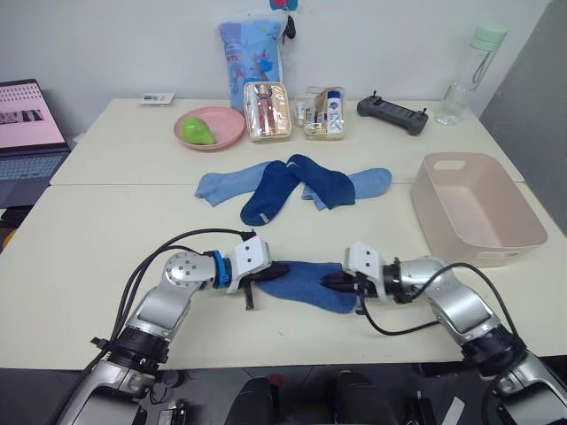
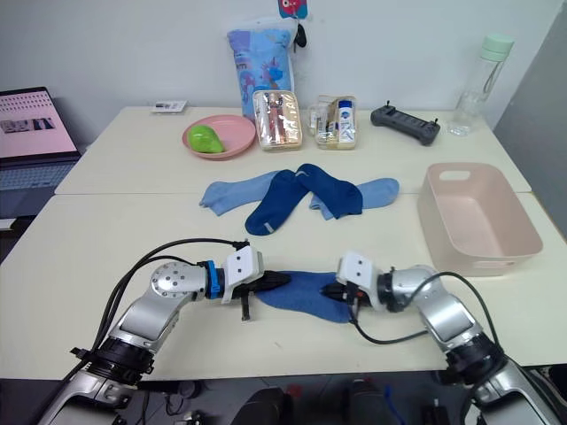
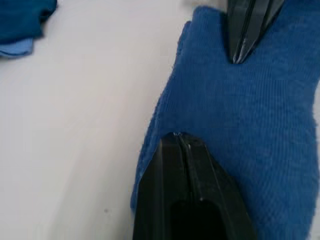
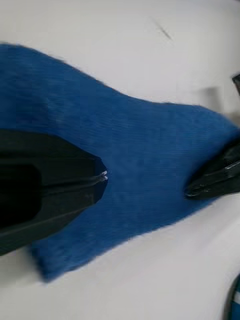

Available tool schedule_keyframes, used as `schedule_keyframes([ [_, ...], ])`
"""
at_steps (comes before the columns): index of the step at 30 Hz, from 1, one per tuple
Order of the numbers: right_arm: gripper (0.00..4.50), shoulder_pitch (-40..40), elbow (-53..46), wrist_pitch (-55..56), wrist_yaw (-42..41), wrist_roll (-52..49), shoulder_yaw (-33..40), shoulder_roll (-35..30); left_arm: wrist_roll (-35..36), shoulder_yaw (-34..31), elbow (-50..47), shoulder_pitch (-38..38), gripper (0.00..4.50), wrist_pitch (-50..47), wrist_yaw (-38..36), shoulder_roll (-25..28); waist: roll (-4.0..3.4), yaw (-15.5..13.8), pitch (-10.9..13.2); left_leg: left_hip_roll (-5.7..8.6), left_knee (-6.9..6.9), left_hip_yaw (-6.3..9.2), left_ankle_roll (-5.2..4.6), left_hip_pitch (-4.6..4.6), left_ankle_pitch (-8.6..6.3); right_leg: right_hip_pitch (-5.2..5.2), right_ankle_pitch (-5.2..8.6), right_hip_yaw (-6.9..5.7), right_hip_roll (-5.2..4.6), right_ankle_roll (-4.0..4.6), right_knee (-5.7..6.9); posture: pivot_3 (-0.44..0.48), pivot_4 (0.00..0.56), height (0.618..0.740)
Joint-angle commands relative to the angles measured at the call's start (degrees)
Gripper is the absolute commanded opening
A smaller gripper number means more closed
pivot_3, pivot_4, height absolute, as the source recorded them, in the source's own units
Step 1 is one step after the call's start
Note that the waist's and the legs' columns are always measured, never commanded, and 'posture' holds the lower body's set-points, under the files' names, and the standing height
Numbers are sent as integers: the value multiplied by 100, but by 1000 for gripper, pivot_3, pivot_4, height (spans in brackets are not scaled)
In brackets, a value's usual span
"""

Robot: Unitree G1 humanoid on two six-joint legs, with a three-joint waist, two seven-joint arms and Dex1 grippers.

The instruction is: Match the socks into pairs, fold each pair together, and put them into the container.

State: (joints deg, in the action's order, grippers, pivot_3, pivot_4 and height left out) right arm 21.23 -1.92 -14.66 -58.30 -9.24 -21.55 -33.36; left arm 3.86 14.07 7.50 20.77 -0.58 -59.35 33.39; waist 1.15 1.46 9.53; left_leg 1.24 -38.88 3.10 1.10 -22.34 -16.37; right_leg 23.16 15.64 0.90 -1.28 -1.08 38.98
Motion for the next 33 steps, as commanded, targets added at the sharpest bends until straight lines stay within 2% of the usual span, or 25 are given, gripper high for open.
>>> schedule_keyframes([
  [1,0,-105,77,89,-159,46,165,-182,-135,-66,225,-80,26,60,59,139,-2,0,-6,0,0,0,0,4,0,-3,0,0,0,0,1,0,150,740],
  [5,0,-220,-252,-256,-208,-269,517,-352,513,-294,-281,-210,26,-292,-192,73,-3,2,-8,-1,1,-1,0,10,0,-7,0,1,0,0,2,0,150,740],
  [9,0,-300,-1083,-1490,-70,-1240,1158,-335,839,-520,-844,-296,26,-541,-170,83,-3,-4,-7,-3,0,3,0,-4,0,3,0,0,0,0,3,0,150,740],
  [10,386,-390,-1266,-1809,53,-1384,1323,-385,918,-603,-1059,-363,0,-648,-129,128,-3,-6,-7,-4,0,3,0,-4,0,3,0,0,0,0,3,0,150,740],
  [12,875,-542,-1553,-2318,308,-1570,1562,-429,1054,-727,-1402,-486,0,-832,-79,202,-3,-11,-8,-4,0,7,0,-7,-1,3,0,-2,0,0,0,0,150,740],
  [15,1970,-837,-1941,-2888,881,-1634,1789,-366,1249,-931,-1902,-726,0,-1045,37,273,-3,-18,-8,-4,3,7,0,-9,-1,4,0,-1,-2,0,-2,0,150,740],
  [19,3405,-1248,-2288,-3249,1293,-1583,1687,-297,1608,-1084,-2429,-1024,893,-1479,86,327,-4,-17,-7,-5,4,6,0,-8,-1,4,0,0,-2,0,-2,0,150,740],
  [21,4120,-1347,-2318,-3396,1409,-1589,1589,-225,1581,-1098,-2583,-1120,1553,-1500,177,317,-3,-15,-7,-4,4,5,0,-8,-1,3,0,0,-1,0,-1,0,150,740],
  [26,4165,-1231,-2221,-3695,1726,-1552,1307,94,1390,-1022,-2689,-1193,3226,-1503,445,296,-3,5,-8,-4,4,4,0,-3,-1,1,0,-1,1,-1,0,0,150,740],
  [27,4165,-1222,-2218,-3715,1757,-1527,1254,125,1386,-1001,-2705,-1205,3226,-1507,457,303,-3,11,-8,-5,5,4,0,-2,-1,1,0,-1,2,0,0,0,150,740],
  [29,3758,-1250,-2253,-3737,1700,-1557,1185,106,1387,-997,-2759,-1231,3267,-1502,482,305,-3,15,-8,-6,6,3,0,-1,-1,1,0,-1,2,0,0,0,150,740],
  [33,2411,-1196,-2330,-3903,1572,-1714,1153,25,1388,-1078,-2790,-1274,3267,-1490,552,344,-3,11,-8,-5,6,4,0,-2,-1,1,1,-2,2,-1,-1,0,150,740],
])
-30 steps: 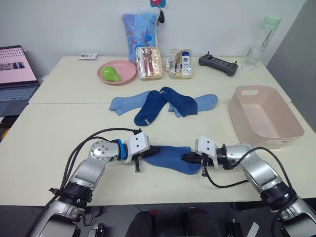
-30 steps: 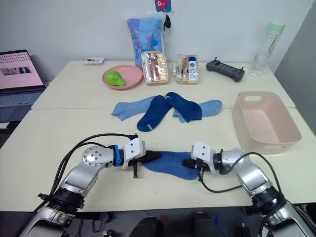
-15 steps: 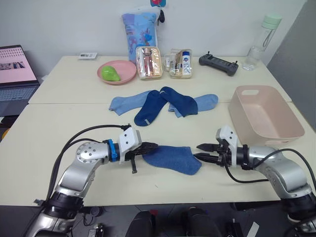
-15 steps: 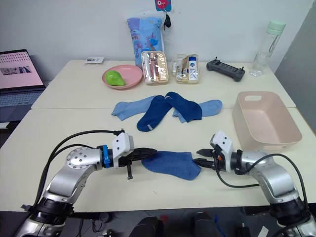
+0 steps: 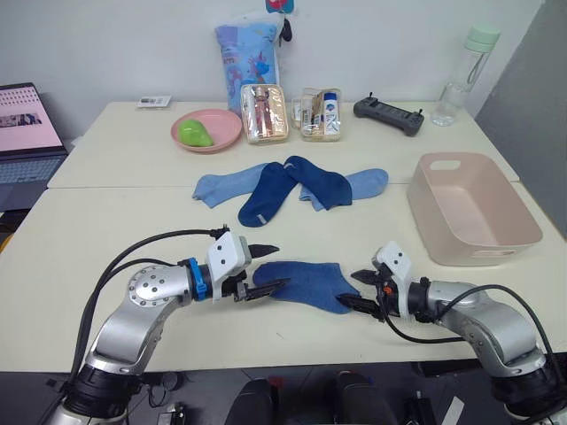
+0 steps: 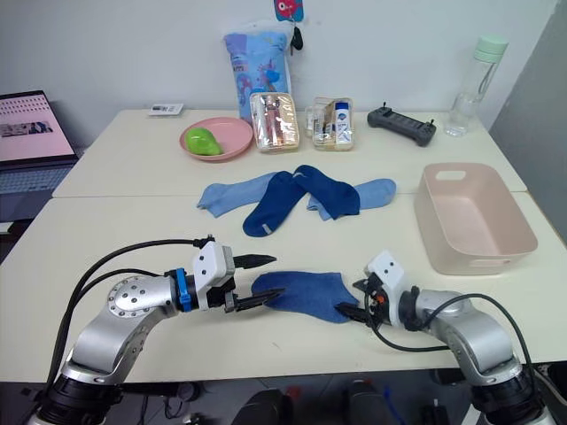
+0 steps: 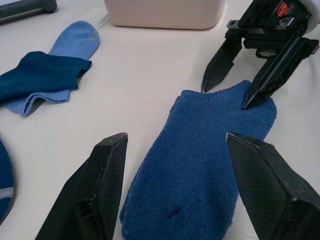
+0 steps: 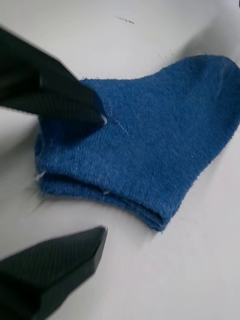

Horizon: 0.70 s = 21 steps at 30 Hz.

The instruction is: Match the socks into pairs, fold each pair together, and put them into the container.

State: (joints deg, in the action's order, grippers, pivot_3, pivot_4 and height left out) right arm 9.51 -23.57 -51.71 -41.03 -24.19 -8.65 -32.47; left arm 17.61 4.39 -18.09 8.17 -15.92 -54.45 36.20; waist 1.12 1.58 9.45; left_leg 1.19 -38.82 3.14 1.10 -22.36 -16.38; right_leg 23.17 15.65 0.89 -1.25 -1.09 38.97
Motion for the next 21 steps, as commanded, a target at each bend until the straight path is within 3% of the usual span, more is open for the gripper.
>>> schedule_keyframes([
  [1,2047,-9,-159,-257,-171,-272,-124,-56,-3,-121,-211,-22,3267,69,84,64,0,-1,0,0,0,0,0,0,0,0,0,0,0,0,0,0,150,740],
  [5,531,139,-31,-320,-245,-358,-145,-79,-23,-105,-256,-35,3267,113,162,45,0,-1,0,0,0,0,0,0,0,0,0,0,0,0,0,0,150,740],
  [7,35,287,95,-369,-357,-407,-122,-141,27,-87,-302,4,3267,61,167,42,0,0,0,0,0,0,0,0,0,0,0,0,0,0,0,0,150,740],
  [16,35,1603,2051,600,-2205,-18,-611,-1128,39,398,-16,497,3267,-56,-265,2,0,-4,1,4,-1,-3,-1,-1,0,-1,0,-2,0,0,-4,0,150,740],
  [21,0,2079,2830,1048,-2753,223,-806,-1056,-193,812,454,1016,1994,-27,-359,-200,0,-7,1,3,-1,-6,-1,-2,0,0,0,2,0,0,-2,0,150,740],
])
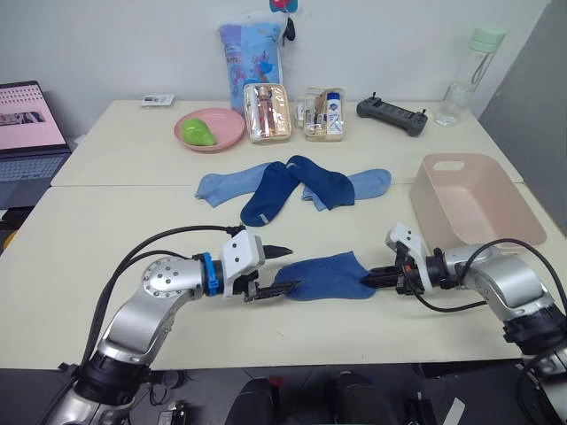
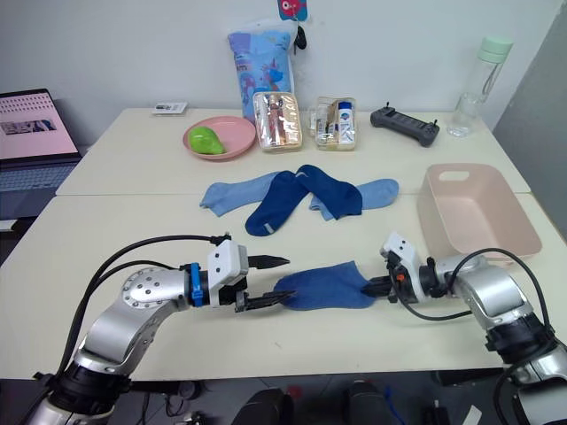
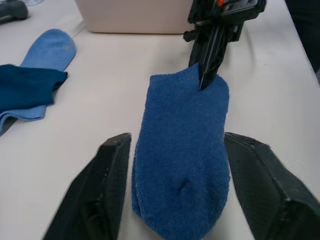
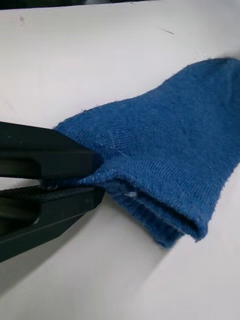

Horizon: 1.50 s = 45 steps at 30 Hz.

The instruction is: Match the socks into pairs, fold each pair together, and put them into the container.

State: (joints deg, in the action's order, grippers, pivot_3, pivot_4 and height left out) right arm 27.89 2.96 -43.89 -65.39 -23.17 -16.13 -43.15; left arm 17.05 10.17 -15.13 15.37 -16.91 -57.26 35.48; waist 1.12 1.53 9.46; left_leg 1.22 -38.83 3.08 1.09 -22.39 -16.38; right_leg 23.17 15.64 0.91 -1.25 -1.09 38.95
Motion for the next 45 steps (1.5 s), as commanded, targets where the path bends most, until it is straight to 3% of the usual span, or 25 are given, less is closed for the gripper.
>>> schedule_keyframes([
  [1,0,289,246,323,-409,151,-81,12,-185,314,232,389,1670,72,-93,-171,0,-2,0,1,-1,0,0,0,0,0,0,-1,0,0,0,0,150,740],
  [6,0,359,454,525,-535,312,-54,67,-403,737,735,784,33,-49,-131,-534,0,-5,0,1,-2,2,0,-3,0,1,0,-1,0,0,0,0,150,740],
  [8,0,357,481,559,-572,352,-38,73,-442,863,848,876,33,-136,-127,-658,0,-8,0,1,-2,1,0,-4,0,2,0,0,0,0,1,0,150,740],
  [12,0,312,240,395,-715,171,160,28,-1189,1324,1610,1135,33,180,61,-778,0,-9,0,2,-4,1,0,-3,0,2,0,0,0,0,1,0,150,740],
  [19,0,309,-819,-818,-618,-901,592,328,-1273,1340,2014,1169,33,291,14,-1061,-1,-12,-1,0,-5,5,0,-4,0,4,-1,-1,-2,0,2,0,150,740],
  [27,0,328,-1056,-1194,17,-1071,422,1084,-1268,1277,1907,952,33,283,5,-1027,-1,-17,-1,4,-6,9,1,-6,0,3,-1,-3,-5,0,2,0,150,740],
  [34,0,468,-672,-922,193,-805,129,1431,-914,875,994,631,33,-324,-229,-484,-4,24,-2,1,-4,9,1,-4,0,7,-1,-3,-3,0,4,0,150,740],
  [39,0,590,-402,-671,277,-544,-52,1648,-154,65,-38,453,33,-1283,-400,212,-4,29,-2,-1,-1,9,0,-4,0,8,-1,-4,-2,0,5,0,150,740],
  [45,0,667,-299,-430,404,-265,-257,1897,411,-717,-379,529,33,-1747,-345,693,-4,16,-1,0,-2,9,1,-5,0,8,0,-4,-2,0,3,0,150,740],
])
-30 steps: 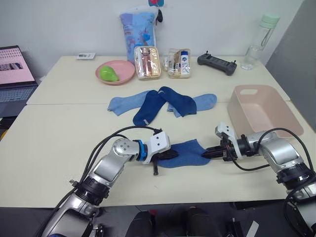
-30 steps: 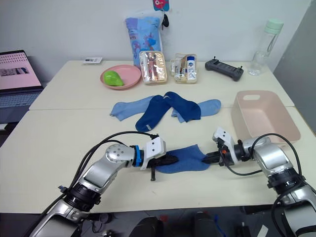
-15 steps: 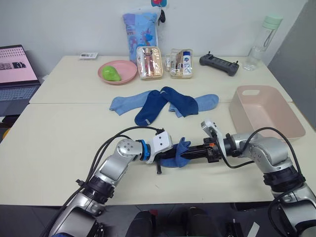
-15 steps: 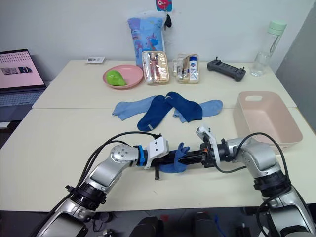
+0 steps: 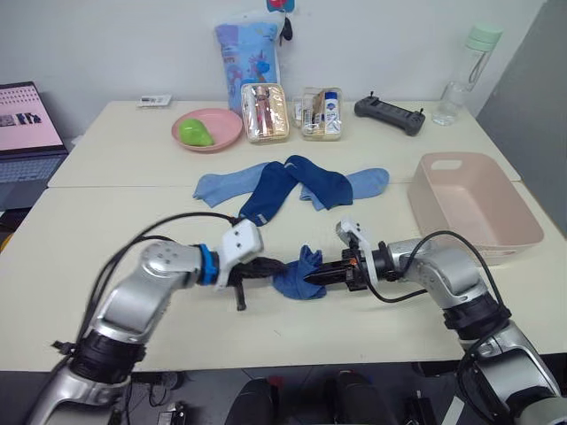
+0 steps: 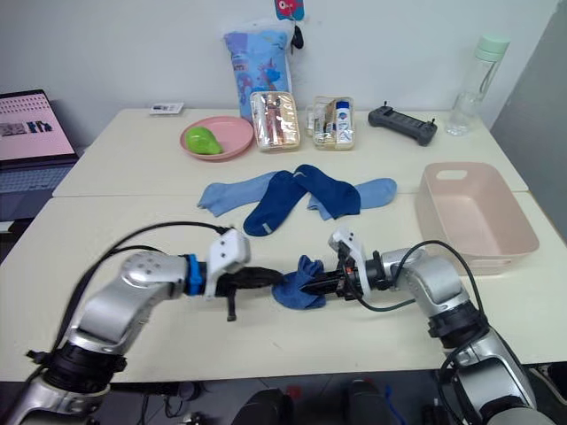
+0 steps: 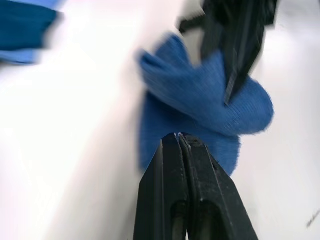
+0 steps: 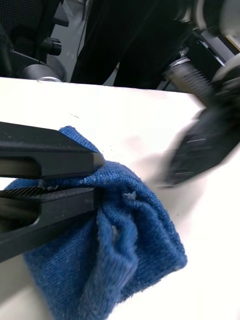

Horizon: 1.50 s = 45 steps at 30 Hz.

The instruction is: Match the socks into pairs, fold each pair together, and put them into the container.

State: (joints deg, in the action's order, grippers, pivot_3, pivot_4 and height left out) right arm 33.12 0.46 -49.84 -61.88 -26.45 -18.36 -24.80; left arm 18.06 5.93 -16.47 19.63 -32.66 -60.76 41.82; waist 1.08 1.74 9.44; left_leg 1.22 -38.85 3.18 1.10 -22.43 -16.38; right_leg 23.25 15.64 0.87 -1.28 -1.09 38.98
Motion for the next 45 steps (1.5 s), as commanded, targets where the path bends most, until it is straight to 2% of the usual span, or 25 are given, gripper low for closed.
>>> schedule_keyframes([
  [1,0,123,-80,168,14,46,-34,79,362,-358,-206,167,33,-198,17,63,0,-13,0,0,0,0,0,0,0,0,0,0,0,0,0,0,150,740],
  [2,624,106,-104,167,-20,22,-32,84,391,-392,-179,207,0,-211,28,67,0,-20,0,1,0,1,0,-1,0,0,0,-1,0,0,-1,0,150,740],
  [5,1504,52,-203,81,26,-49,36,74,360,-327,-68,341,0,-119,116,-34,0,-19,0,2,-1,0,0,-1,0,0,0,0,0,0,-1,0,150,740],
  [10,3260,39,-568,-434,-37,-431,186,-29,403,-150,-83,602,0,-98,290,-401,0,-23,0,2,-1,0,0,-3,0,0,0,0,-1,0,-1,0,150,740],
  [15,3260,-16,-855,-737,141,-701,434,-79,290,178,98,761,0,110,259,-631,0,-20,0,1,0,1,0,-2,0,1,0,0,0,0,0,0,150,740],
  [21,3260,-207,-1155,-910,56,-895,723,-580,-112,678,475,637,0,449,319,-835,0,-21,0,2,0,0,0,-3,0,1,0,0,-1,0,-1,0,150,740],
  [24,3260,-290,-1029,-835,141,-729,749,-905,-494,966,571,366,0,695,219,-602,0,-18,0,2,0,-1,0,-3,0,1,0,2,-1,0,-2,0,150,740],
  [27,3260,-300,-881,-778,327,-593,711,-967,-683,1040,617,157,0,887,171,-422,0,6,0,0,3,-2,0,-1,0,2,0,2,0,0,1,0,150,740],
  [33,3260,-89,-424,-909,1221,-188,533,-330,-1058,1140,999,-150,0,1301,315,-344,0,-8,0,-1,3,-2,0,0,0,1,0,2,1,0,1,0,150,740],
  [36,3260,-49,-296,-1193,1362,-214,470,-114,-1068,1111,1011,-196,0,1329,376,-420,0,-11,0,0,3,-2,0,0,0,0,0,2,-1,0,0,0,150,740],
  [45,3260,217,60,-2155,1671,-698,892,723,-1009,1080,800,-292,0,1275,435,-463,-3,-4,-3,-1,4,-2,0,4,0,-2,0,1,0,1,2,0,150,740],
])
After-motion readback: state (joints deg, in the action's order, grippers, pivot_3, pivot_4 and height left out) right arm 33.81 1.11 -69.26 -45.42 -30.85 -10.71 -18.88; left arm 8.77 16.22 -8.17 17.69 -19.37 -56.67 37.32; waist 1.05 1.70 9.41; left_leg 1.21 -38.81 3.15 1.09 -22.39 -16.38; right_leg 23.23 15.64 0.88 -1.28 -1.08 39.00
